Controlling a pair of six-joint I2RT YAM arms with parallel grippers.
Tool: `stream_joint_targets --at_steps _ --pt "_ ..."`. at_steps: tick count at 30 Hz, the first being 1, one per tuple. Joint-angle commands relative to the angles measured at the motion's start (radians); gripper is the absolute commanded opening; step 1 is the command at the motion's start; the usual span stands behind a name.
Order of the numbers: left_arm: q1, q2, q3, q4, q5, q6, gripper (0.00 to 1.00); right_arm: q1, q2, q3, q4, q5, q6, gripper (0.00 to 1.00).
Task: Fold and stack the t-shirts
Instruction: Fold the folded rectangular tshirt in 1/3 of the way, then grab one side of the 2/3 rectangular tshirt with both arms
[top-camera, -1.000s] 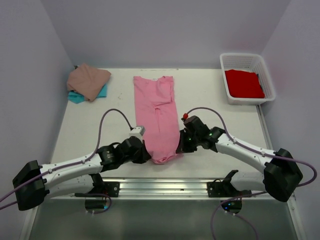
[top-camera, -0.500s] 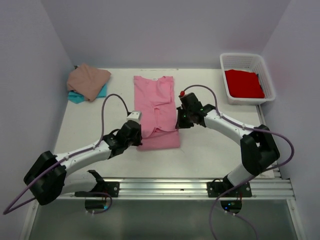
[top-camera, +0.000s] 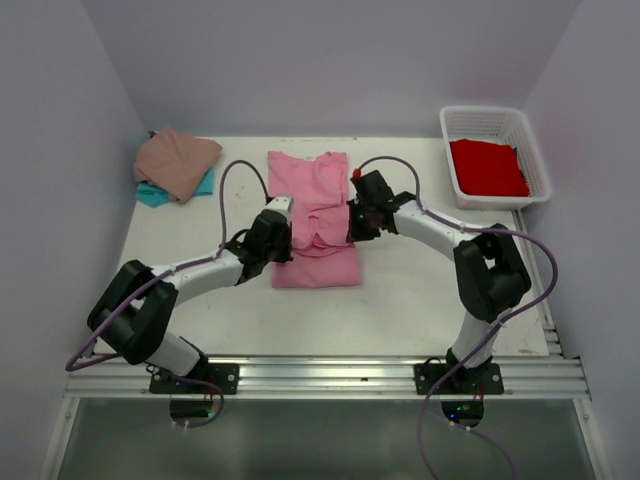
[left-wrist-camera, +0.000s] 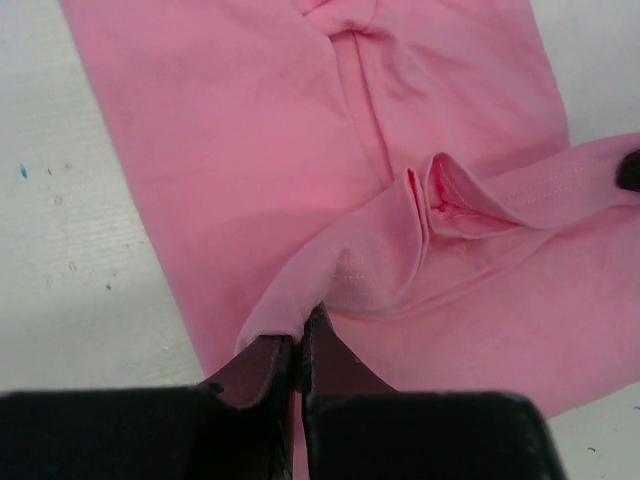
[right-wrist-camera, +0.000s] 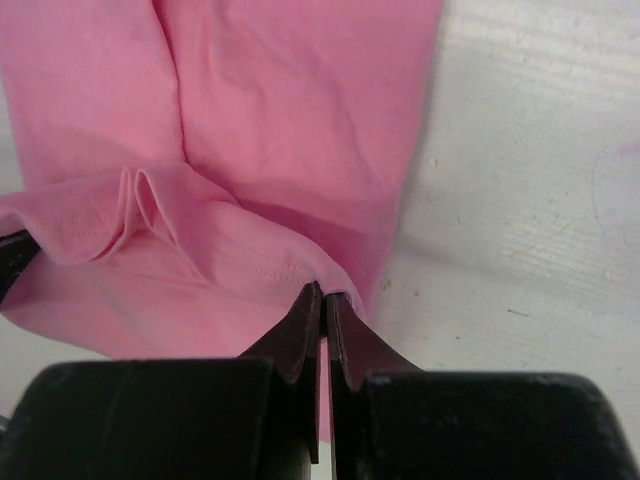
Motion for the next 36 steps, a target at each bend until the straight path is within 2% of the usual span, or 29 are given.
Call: stream_joint_targets --at_steps 1,5,8,9,10,11,12,13,15,17,18,19,25,29,30,34,36 --pt "0.058 0.015 0.045 0.090 0.027 0.050 0.00 -0.016 0.009 0.087 0.029 0.019 -0.030 0.00" --pt "0.107 0.071 0.094 0.101 0.062 0.063 0.00 -0.034 0.087 0.180 0.004 0.021 -0.035 0.00" --pt "0.162 0.159 0.137 0.123 0.115 0.055 0.00 -0.060 0.177 0.341 -0.051 0.059 -0.028 0.00" --pt "0.179 0.189 0.195 0.126 0.119 0.052 0.00 -0.068 0.257 0.452 -0.088 0.081 -0.010 0.30" --pt "0.216 0.265 0.233 0.124 0.122 0.049 0.05 -0.089 0.318 0.525 -0.115 0.102 -0.004 0.48" --pt "0.238 0.309 0.358 0.097 0.119 0.029 0.49 -0.099 0.376 0.615 -0.160 0.136 -0.002 0.61" --pt "0.286 0.374 0.435 -0.011 0.125 -0.006 0.99 -0.106 0.489 0.800 -0.272 0.174 -0.002 0.81" --pt "0.307 0.384 0.498 -0.061 0.124 -0.006 1.00 -0.108 0.524 0.876 -0.321 0.205 -0.005 0.86" --pt "0.330 0.349 0.577 -0.078 0.107 -0.031 1.00 -0.108 0.535 0.937 -0.334 0.231 -0.013 0.89" --pt "0.331 0.230 0.525 0.027 0.101 -0.014 1.00 -0.108 0.427 0.822 -0.259 0.227 -0.013 0.90" --pt "0.331 0.191 0.507 0.070 0.113 -0.009 1.00 -0.108 0.382 0.693 -0.169 0.225 -0.018 0.90" --pt "0.331 0.132 0.491 0.075 0.115 -0.002 1.00 -0.108 0.297 0.640 -0.139 0.228 -0.021 0.90" --pt "0.333 0.010 0.369 -0.008 0.135 0.011 1.00 -0.106 0.091 0.316 -0.027 0.196 -0.027 0.89" --pt "0.331 -0.053 0.211 -0.023 0.177 -0.049 1.00 -0.106 -0.081 0.129 0.045 0.094 -0.002 0.80" --pt "0.331 -0.065 0.182 -0.023 0.209 -0.058 1.00 -0.108 -0.101 0.071 0.061 0.070 0.014 0.73" --pt "0.331 -0.122 0.047 -0.072 0.269 -0.083 1.00 -0.106 -0.163 -0.055 0.094 -0.103 0.083 0.62" --pt "0.331 -0.146 -0.042 -0.058 0.280 -0.088 1.00 -0.103 -0.178 -0.133 0.130 -0.189 0.117 0.61"
